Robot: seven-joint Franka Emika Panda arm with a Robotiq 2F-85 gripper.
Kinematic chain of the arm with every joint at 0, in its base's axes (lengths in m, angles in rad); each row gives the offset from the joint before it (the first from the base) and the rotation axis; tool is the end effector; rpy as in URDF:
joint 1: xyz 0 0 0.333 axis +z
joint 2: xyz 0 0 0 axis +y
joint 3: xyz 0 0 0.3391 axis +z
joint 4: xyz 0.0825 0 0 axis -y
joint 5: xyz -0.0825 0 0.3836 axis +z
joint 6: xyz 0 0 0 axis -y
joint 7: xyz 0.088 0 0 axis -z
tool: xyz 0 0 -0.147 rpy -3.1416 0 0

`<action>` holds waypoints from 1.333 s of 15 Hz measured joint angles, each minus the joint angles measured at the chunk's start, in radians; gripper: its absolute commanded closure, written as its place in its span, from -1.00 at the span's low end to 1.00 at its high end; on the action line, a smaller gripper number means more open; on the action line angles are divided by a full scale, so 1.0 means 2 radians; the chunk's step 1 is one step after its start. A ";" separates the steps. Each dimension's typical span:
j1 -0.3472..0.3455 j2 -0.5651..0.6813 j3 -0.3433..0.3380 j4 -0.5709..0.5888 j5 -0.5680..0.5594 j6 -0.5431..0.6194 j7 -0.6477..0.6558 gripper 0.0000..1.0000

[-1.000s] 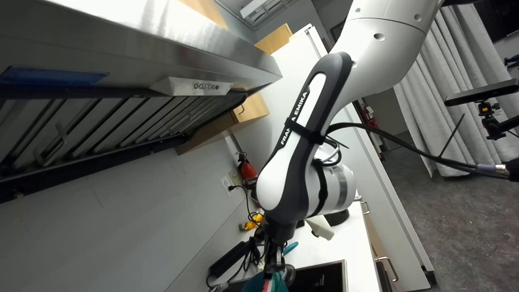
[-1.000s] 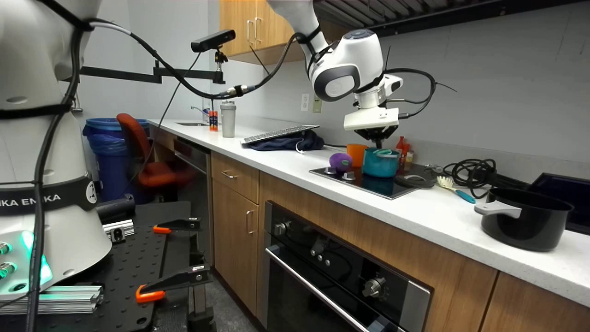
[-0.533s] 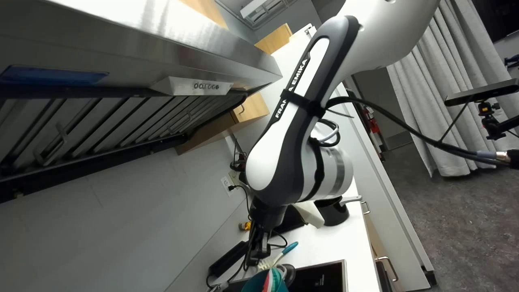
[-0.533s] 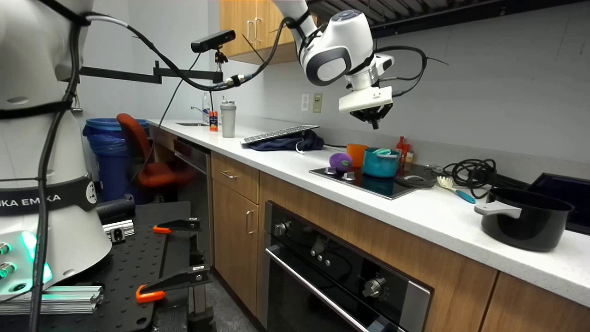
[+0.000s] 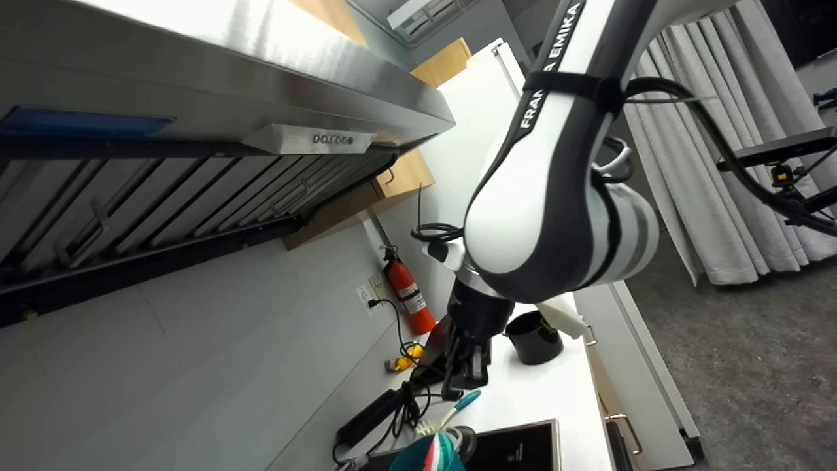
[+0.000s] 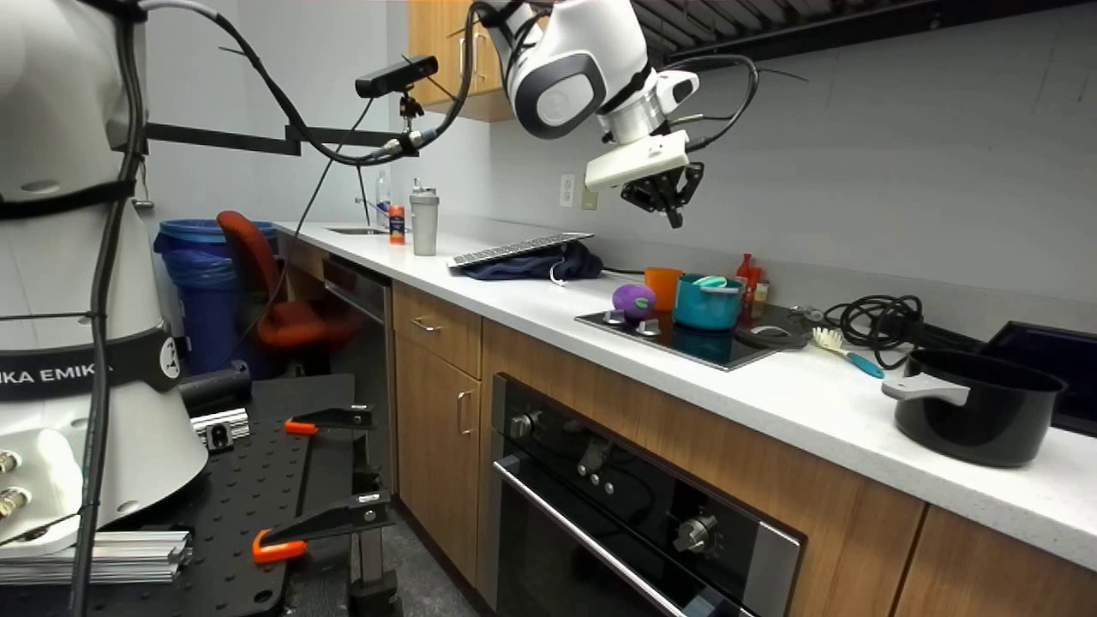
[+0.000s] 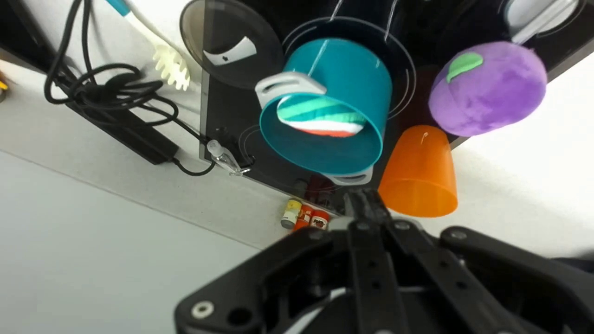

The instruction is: Remove the lid from the blue pot

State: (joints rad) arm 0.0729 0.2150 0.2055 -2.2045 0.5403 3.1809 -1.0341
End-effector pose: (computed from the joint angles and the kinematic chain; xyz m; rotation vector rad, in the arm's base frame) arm 0.6135 0.1210 0.3595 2.6679 1.0386 1.1400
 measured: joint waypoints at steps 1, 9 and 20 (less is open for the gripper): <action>0.006 -0.018 -0.005 -0.024 0.000 0.005 0.008 1.00; 0.038 -0.145 -0.019 -0.201 -0.023 0.051 0.086 1.00; -0.094 -0.246 0.139 -0.270 -0.036 0.052 0.145 -0.87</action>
State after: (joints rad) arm -0.1144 -0.2777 0.4825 -2.7437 0.4684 3.2856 -0.7432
